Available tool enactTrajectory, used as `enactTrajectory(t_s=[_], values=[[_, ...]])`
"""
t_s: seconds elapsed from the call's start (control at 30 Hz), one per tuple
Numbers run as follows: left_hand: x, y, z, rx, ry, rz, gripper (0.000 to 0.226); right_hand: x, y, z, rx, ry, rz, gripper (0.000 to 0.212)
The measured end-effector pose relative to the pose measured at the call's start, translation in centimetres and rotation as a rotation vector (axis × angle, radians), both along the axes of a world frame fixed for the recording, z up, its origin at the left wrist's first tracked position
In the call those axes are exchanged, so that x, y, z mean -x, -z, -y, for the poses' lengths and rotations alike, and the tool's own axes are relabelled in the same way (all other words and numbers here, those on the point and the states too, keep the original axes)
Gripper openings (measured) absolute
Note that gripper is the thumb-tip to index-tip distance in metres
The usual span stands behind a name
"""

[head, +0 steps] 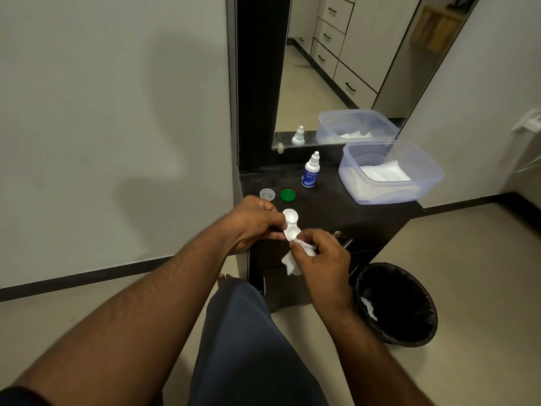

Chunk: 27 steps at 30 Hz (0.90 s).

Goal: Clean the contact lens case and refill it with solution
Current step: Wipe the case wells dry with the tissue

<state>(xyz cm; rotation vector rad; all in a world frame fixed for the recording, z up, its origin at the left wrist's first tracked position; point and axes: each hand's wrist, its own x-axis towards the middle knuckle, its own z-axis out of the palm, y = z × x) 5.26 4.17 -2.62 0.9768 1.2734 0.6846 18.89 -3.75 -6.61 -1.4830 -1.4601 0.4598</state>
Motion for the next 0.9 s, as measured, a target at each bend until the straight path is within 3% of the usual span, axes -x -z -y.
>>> enactTrajectory(t_s=[0.2, 0.47, 0.67, 0.9], values=[[0.1, 0.0, 0.3, -0.017, 0.010, -0.034, 0.018, 1.1, -1.2, -0.8, -0.042, -0.043, 0.012, 0.008], [0.1, -0.1, 0.3, -0.040, 0.027, -0.018, 0.007, 0.6, -1.2, -0.9, 0.093, 0.009, 0.017, 0.015], [0.2, -0.2, 0.3, -0.061, 0.039, -0.017, 0.014, 1.4, -1.6, -1.6, -0.004, -0.015, 0.096, 0.015], [0.1, 0.0, 0.5, -0.054, 0.002, 0.017, 0.005, 2.4, -1.1, -1.1, 0.121, 0.182, -0.197, 0.017]])
